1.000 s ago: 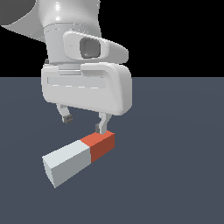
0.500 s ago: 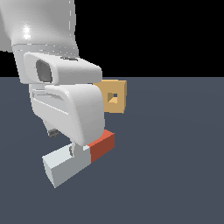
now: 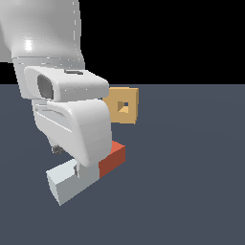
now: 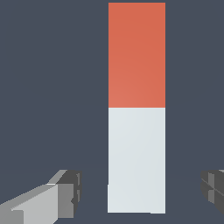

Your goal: Insert the peg into the horizontal hole in a box.

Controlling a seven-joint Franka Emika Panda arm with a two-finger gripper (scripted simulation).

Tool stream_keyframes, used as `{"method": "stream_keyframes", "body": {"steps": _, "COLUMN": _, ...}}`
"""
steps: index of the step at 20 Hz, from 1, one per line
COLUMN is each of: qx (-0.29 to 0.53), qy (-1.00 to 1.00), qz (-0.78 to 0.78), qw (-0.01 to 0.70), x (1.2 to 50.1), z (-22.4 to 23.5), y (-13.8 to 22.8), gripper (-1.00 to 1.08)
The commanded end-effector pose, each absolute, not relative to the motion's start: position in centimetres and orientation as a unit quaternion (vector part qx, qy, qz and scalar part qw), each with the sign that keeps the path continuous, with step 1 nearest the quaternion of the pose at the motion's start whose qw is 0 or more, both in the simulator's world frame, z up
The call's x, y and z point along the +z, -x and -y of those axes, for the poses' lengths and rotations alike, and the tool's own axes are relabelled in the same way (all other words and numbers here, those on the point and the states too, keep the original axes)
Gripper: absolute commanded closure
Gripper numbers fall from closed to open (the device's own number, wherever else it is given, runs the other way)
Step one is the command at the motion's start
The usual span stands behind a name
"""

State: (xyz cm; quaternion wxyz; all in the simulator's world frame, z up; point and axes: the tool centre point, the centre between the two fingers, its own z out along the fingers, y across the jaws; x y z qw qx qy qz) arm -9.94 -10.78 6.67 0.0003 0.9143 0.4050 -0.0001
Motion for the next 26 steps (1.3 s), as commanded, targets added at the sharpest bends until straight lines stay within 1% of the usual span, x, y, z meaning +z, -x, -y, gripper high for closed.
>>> {"method": "stream_keyframes", "body": {"steps": 1, "qx": 0.0, "qy": -0.915, "qz": -0.405, "qw": 0.0, "x": 5.9, "z": 10.8, "y": 10.0, "gripper": -0.92}}
{"method": "stream_keyframes", "body": {"steps": 7, "qx": 0.0, "qy": -0.915, "qz": -0.404, "qw": 0.0, "x": 3.2, "z": 10.7, "y": 10.1, "gripper": -0.92}}
{"method": "stream_keyframes", "body": {"steps": 13, "qx": 0.0, "qy": -0.915, "qz": -0.404, "qw": 0.0, "x": 2.2, "z": 10.7, "y": 10.0, "gripper": -0.92}}
{"method": "stream_keyframes", "body": {"steps": 14, "qx": 0.0, "qy": -0.915, "qz": -0.404, "qw": 0.0, "x": 2.2, "z": 10.7, "y": 10.0, "gripper": 1.08}}
{"method": "stream_keyframes", "body": {"steps": 26, "qx": 0.0, "qy": -0.914, "qz": -0.405, "qw": 0.0, "x": 2.3, "z": 10.6, "y": 9.9, "gripper": 1.08}}
